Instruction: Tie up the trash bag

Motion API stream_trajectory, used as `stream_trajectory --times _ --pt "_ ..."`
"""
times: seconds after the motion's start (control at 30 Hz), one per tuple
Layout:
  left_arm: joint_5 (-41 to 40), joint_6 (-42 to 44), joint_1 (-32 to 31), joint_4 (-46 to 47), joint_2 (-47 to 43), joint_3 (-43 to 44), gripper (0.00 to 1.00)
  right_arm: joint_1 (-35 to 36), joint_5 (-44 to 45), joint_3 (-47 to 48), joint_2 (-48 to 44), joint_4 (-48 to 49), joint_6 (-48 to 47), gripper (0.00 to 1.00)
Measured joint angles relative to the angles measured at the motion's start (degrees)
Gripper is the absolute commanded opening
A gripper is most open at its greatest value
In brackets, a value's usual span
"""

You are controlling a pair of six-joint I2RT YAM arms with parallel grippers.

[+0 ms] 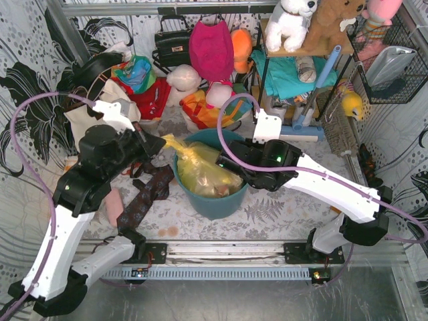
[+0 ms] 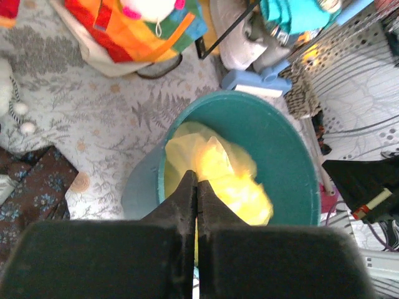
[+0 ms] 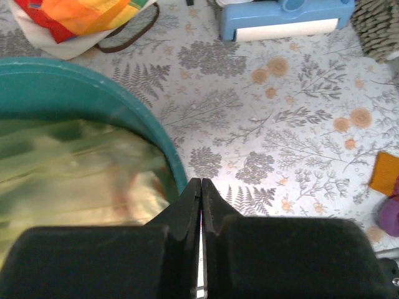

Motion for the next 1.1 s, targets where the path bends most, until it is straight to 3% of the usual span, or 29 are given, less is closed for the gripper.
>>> stream_trajectory --times 0.33,0.53,0.7,0.97,1.1 --pt "3.3 -1.3 0.0 7.6 -5.0 -0.9 0.00 -1.4 -0.3 -1.3 -3.8 0.4 -3.7 0.00" --pt "4.0 -2.1 0.0 8.9 -3.6 -6.3 0.00 -1.4 -14.2 -13.0 -13.0 22.5 -23.4 0.44" --pt "4.4 -2.6 0.0 8.8 -2.2 -8.8 0.00 -1.4 -30.3 -23.6 -21.0 39.2 -33.3 0.59" --pt "6.5 -4.1 0.0 10.8 -3.4 -7.4 0.00 -1.4 -45.0 -23.4 -13.7 46.6 -38.2 0.67" --pt "7.3 -4.6 0.0 11.4 -3.5 -6.2 0.00 -1.4 -48.2 -23.5 -11.6 46.6 -38.5 0.62"
